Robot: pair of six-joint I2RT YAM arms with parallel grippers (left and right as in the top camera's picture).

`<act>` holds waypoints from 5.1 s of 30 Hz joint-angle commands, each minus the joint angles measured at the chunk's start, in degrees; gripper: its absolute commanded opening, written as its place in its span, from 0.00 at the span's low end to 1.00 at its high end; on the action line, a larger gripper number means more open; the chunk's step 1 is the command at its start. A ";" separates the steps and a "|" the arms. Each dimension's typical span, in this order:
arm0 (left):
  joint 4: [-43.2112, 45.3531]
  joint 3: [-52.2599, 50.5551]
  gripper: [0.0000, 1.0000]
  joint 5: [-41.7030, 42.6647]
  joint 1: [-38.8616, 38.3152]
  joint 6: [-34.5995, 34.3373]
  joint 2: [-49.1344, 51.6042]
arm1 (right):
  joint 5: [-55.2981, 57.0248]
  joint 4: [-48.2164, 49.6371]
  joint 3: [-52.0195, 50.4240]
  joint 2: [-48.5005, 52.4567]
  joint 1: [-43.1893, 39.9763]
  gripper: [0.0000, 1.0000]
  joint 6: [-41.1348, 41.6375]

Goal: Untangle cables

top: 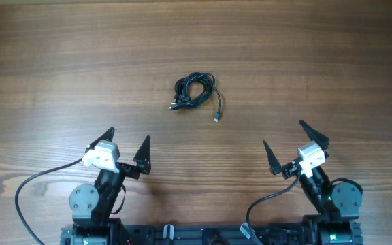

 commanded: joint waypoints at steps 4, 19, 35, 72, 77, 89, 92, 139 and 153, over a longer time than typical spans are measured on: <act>0.20 -0.50 1.00 -0.74 0.15 -1.90 -0.46 | -0.48 0.13 -0.07 -0.85 0.24 1.00 0.83; 0.20 -0.33 1.00 -0.76 0.15 -1.90 -0.46 | -0.48 0.13 -0.07 -0.85 0.24 1.00 0.81; -4.52 28.37 1.00 4.09 0.15 -1.84 36.54 | -0.48 0.13 -0.07 -0.85 0.24 1.00 0.81; -42.23 81.26 0.85 5.27 -6.40 -7.69 96.89 | -0.48 0.13 -0.07 -0.85 0.24 1.00 0.83; -41.31 81.26 0.86 5.29 -6.40 -7.98 96.89 | -0.48 0.13 -0.07 -0.85 0.24 1.00 0.81; -36.11 81.26 0.78 1.16 -7.74 -15.65 105.98 | -0.48 0.13 -0.07 -0.85 0.24 1.00 0.83; -34.32 81.26 0.78 0.92 -9.97 -15.63 109.09 | -0.48 0.13 -0.07 -0.85 0.24 1.00 0.81; -18.95 80.74 0.04 16.70 -13.77 -3.13 94.66 | -33.90 -8.07 49.94 54.21 0.24 1.00 24.00; -16.17 80.72 0.04 15.58 -13.73 -24.72 93.70 | -64.04 6.36 76.50 88.02 2.23 1.00 47.56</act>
